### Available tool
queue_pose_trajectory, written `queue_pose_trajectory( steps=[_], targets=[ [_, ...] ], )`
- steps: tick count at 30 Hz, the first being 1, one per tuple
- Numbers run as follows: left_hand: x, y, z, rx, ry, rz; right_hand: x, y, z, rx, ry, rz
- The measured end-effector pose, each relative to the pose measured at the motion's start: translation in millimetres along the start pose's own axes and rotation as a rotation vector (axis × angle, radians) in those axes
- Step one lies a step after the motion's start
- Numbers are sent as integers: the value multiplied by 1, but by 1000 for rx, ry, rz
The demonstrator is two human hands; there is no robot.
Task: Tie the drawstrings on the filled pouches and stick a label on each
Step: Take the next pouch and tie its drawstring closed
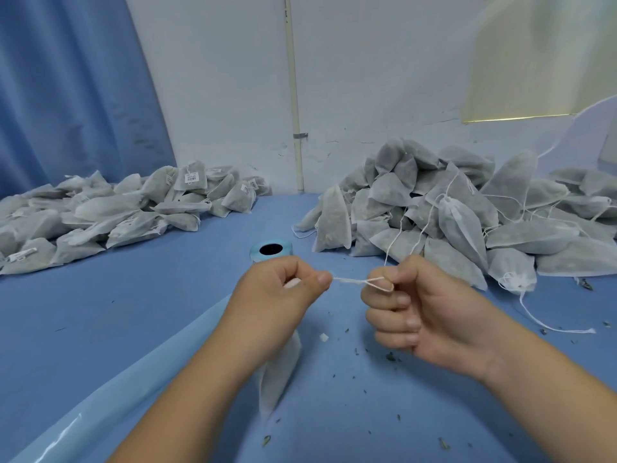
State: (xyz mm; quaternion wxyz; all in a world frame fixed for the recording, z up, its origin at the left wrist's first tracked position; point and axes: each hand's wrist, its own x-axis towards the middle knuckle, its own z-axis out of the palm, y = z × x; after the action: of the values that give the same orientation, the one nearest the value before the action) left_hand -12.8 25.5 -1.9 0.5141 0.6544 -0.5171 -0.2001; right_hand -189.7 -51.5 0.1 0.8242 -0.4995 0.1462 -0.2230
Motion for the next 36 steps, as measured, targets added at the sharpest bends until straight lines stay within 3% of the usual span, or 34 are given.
queue_pose_trajectory(
  steps=[3,7,11,15,18,20,31,36],
  targets=[
    [-3,-2,6,143,27,117,-1,2,-2,-14,-13,31],
    [1,-7,3,257,2,116,-2,8,3,-46,4,-19],
    [6,-12,-8,345,47,128,0,15,8,-203,88,120],
    [18,-23,-22,485,162,-8,13,21,4,-358,270,107],
    [31,-35,-42,359,342,-151,36,27,-4,-512,410,76],
    [35,-42,-45,235,378,-218,58,31,-6,-587,468,62],
    [58,-76,-44,265,242,-330,174,44,2,-1162,670,-166],
    [61,-80,-44,222,227,-313,183,53,-8,-1080,694,-184]
  ],
)
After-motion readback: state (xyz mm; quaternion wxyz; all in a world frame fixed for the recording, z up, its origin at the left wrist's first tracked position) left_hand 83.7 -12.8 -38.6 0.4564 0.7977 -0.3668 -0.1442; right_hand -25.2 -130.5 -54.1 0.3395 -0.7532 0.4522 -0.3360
